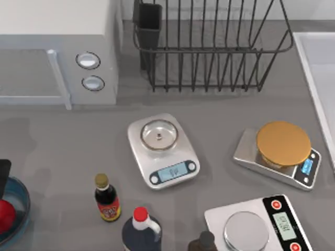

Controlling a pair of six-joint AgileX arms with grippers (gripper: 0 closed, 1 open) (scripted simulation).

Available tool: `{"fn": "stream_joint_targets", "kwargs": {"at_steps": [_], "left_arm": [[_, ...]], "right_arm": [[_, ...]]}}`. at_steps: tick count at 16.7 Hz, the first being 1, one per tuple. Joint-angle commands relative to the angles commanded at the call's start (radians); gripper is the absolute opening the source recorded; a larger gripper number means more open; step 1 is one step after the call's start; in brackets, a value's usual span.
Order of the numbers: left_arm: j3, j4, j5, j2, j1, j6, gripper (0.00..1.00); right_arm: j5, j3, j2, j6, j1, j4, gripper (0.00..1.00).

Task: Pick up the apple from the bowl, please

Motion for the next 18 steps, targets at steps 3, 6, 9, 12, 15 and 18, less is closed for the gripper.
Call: {"fn": "stream_joint_targets", "kwargs": {"at_steps": [3,6,9,12,15,18], "left_arm": [[0.023,-0.025,0.000,0.032,0.004,0.004,1.00],[0.020,-0.022,0.000,0.028,-0.001,0.003,1.00],[-0.008,0.018,0.000,0.046,0.000,0.004,1.00],[-0.076,0.140,0.000,0.096,0.002,0.006,1.00],[-0.155,0.288,0.000,0.152,0.005,0.008,1.00],[-0.205,0.363,0.000,0.190,0.007,0.010,1.00]], "right_arm": [[0.000,0.000,0.000,0.000,0.000,0.000,1.00],[0.000,0.000,0.000,0.000,0.000,0.000,1.00],[0.000,0.000,0.000,0.000,0.000,0.000,1.00],[0.000,0.000,0.000,0.000,0.000,0.000,1.00],[0.000,0.000,0.000,0.000,0.000,0.000,1.00],[0.000,0.000,0.000,0.000,0.000,0.000,1.00]]}}
